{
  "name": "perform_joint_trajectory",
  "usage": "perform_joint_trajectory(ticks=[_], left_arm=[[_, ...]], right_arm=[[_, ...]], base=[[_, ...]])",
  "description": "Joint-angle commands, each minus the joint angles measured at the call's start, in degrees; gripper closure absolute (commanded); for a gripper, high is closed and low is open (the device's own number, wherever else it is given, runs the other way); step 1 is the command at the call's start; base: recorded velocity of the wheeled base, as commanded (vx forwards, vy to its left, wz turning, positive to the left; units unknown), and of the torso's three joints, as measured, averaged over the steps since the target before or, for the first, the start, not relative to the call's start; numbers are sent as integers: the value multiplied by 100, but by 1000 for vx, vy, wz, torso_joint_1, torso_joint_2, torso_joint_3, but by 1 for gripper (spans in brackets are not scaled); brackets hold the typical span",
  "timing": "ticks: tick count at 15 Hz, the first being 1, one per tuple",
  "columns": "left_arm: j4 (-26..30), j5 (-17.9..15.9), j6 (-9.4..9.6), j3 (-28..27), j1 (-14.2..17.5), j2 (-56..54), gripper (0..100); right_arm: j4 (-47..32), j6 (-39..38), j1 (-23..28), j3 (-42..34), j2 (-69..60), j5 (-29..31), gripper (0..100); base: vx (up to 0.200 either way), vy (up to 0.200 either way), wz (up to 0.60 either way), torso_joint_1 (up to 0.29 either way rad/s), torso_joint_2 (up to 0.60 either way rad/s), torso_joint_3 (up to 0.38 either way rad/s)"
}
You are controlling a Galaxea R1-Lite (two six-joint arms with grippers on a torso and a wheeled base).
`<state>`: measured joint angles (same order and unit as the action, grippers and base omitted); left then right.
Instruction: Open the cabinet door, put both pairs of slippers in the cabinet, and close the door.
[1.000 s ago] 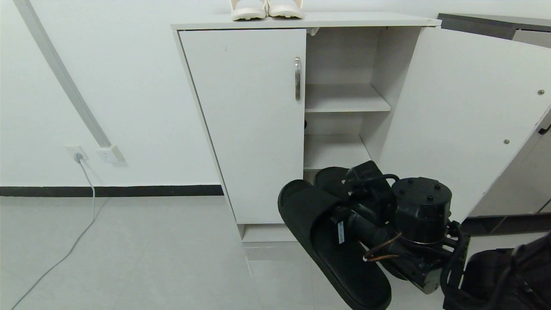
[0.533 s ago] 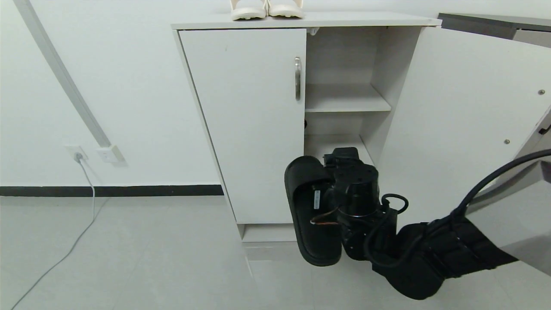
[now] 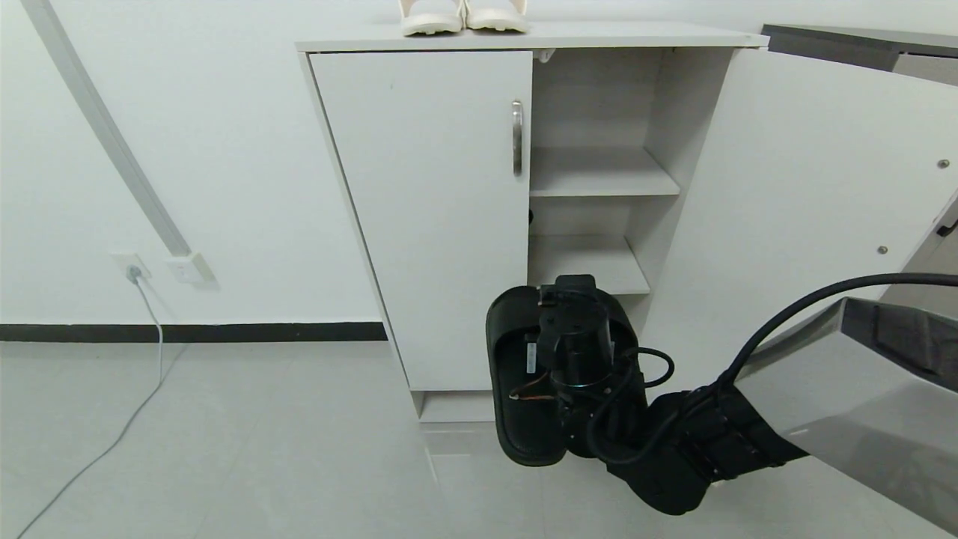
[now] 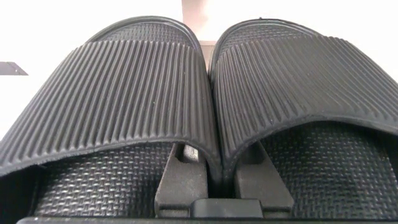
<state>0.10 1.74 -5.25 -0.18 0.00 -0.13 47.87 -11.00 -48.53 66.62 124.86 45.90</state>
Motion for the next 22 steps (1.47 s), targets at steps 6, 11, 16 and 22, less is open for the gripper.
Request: perform_joint_trajectory(ticks=[6, 11, 16, 22], left_arm=[[-1, 1, -28, 1, 9, 13, 100], [-10, 10, -20, 1, 9, 13, 100], [-1, 19, -11, 1, 9, 13, 100], [-10, 10, -11, 1, 9, 13, 100]], right_arm=[[12, -8, 107, -35, 127, -2, 100], [12, -8, 204, -35, 285, -2, 100], [126, 10, 212, -9, 408, -46, 100], [223, 142, 221, 615, 856, -424, 100]], base=[[0, -167, 0, 4, 2, 0], [0, 0, 0, 0, 0, 0], [0, 0, 0, 0, 0, 0], [0, 0, 0, 0, 0, 0]])
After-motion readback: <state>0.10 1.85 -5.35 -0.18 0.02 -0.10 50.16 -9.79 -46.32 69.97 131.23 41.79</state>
